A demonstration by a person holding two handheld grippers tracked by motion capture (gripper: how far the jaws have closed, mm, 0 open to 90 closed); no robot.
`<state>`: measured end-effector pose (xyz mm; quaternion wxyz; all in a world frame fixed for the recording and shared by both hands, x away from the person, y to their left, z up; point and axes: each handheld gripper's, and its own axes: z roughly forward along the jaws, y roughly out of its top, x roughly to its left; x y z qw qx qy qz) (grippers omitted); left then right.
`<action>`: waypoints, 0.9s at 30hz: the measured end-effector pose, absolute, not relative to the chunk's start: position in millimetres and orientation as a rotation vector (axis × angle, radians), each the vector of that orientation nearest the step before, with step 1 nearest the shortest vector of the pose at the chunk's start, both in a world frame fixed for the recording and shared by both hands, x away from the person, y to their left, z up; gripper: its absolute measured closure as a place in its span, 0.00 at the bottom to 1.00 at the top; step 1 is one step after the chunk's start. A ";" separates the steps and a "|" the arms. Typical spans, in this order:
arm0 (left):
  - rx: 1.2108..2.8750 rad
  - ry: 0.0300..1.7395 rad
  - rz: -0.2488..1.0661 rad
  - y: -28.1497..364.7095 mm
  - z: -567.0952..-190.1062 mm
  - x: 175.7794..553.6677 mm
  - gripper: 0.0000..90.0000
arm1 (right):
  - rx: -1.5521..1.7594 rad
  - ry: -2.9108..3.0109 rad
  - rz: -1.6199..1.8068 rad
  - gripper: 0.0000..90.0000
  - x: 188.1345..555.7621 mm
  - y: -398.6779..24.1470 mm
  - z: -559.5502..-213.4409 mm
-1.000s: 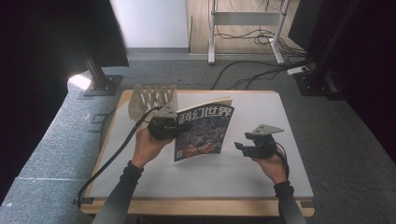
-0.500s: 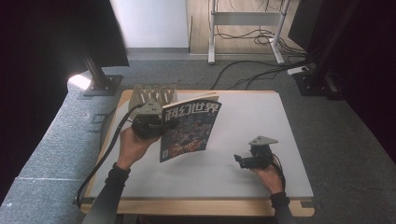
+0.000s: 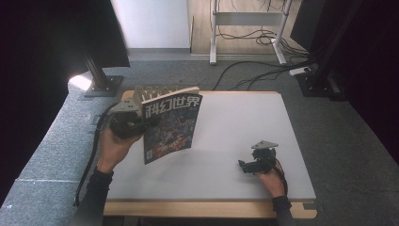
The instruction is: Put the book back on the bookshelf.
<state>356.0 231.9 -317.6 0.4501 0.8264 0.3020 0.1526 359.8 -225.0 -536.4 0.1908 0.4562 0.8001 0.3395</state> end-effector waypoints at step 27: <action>1.890 1.096 0.569 333.4 -308.5 359.5 0.92 | 1.282 2.242 0.956 0.00 359.6 -224.7 -537.3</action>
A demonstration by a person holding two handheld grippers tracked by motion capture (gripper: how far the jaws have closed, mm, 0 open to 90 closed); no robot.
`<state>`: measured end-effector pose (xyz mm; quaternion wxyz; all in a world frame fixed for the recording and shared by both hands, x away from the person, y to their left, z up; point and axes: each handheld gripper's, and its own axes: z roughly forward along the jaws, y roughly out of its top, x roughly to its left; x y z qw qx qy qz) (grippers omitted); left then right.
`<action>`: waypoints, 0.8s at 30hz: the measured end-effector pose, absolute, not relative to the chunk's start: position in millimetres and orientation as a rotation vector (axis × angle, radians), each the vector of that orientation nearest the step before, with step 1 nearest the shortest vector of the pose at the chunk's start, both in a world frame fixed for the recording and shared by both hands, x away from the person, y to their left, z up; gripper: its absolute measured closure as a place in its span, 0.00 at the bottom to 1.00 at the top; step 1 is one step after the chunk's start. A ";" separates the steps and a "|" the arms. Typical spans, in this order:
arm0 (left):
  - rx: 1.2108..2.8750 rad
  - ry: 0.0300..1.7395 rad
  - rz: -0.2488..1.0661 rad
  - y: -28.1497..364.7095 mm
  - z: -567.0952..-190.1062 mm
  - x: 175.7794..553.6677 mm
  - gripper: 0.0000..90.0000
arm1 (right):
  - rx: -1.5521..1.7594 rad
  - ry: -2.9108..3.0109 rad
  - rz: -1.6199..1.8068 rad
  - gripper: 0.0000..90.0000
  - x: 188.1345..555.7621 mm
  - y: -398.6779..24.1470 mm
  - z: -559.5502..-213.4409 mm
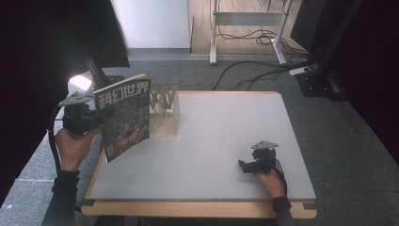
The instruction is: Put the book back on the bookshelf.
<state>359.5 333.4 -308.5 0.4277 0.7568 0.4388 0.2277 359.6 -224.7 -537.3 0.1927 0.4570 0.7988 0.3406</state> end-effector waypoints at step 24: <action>1.776 1.124 0.655 305.8 -349.2 427.8 0.92 | 1.280 2.242 0.957 0.00 359.6 -224.8 -537.4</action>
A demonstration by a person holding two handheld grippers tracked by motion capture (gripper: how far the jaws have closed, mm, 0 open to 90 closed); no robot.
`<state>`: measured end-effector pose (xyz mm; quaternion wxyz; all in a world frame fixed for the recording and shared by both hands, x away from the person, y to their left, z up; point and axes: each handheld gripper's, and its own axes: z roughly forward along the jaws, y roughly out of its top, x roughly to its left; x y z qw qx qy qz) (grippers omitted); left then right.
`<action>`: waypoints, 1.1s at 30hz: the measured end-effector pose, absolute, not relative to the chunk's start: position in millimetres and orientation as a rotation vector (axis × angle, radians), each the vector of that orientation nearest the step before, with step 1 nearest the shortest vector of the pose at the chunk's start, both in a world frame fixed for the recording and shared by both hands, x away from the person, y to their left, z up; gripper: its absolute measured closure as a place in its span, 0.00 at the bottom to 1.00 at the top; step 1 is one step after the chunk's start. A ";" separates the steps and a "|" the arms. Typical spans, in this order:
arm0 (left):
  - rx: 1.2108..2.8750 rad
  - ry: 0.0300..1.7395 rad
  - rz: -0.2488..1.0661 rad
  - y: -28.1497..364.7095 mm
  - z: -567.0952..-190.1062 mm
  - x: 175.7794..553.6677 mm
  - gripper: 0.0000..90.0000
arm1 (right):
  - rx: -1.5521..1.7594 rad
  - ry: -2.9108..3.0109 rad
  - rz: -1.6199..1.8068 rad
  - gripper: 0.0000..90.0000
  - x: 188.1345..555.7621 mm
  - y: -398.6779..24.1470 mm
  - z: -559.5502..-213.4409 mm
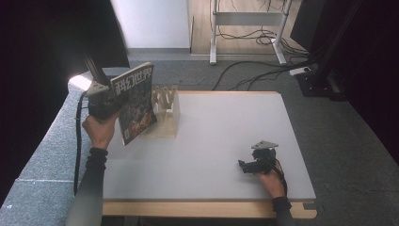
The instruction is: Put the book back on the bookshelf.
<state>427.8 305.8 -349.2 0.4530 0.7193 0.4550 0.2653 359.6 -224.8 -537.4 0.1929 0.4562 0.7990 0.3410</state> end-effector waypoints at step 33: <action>1.853 1.214 0.578 307.7 -360.3 428.4 0.92 | 1.282 2.243 0.956 0.00 359.5 -224.7 -537.3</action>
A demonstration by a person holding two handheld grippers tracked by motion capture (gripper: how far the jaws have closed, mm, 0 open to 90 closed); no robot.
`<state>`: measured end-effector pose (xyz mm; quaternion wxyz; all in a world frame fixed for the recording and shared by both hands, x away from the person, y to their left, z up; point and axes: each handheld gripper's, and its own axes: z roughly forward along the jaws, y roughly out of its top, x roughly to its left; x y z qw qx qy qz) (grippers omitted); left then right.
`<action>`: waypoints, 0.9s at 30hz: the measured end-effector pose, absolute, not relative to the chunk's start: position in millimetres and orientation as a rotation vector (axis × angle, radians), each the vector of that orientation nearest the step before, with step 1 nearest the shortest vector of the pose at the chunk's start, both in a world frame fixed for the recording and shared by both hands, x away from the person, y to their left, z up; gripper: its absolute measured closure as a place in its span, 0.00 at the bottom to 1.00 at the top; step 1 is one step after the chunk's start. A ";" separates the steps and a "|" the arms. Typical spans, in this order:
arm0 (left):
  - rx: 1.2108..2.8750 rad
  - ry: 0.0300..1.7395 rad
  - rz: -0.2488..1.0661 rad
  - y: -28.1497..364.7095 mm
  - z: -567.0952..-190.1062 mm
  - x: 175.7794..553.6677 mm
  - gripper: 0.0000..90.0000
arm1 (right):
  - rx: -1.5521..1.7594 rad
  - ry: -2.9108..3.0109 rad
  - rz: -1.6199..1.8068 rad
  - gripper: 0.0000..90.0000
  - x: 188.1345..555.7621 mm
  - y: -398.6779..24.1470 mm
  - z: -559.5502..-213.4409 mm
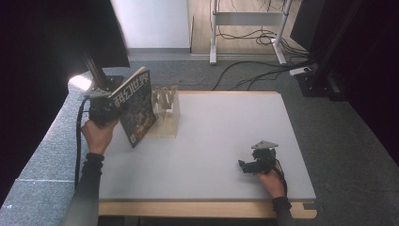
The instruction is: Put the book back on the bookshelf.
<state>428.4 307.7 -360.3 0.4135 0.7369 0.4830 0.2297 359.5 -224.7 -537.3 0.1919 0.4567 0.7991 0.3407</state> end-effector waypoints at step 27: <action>1.826 1.157 0.596 320.4 -365.6 420.7 0.16 | 1.280 2.244 0.956 0.00 359.8 -224.5 -537.0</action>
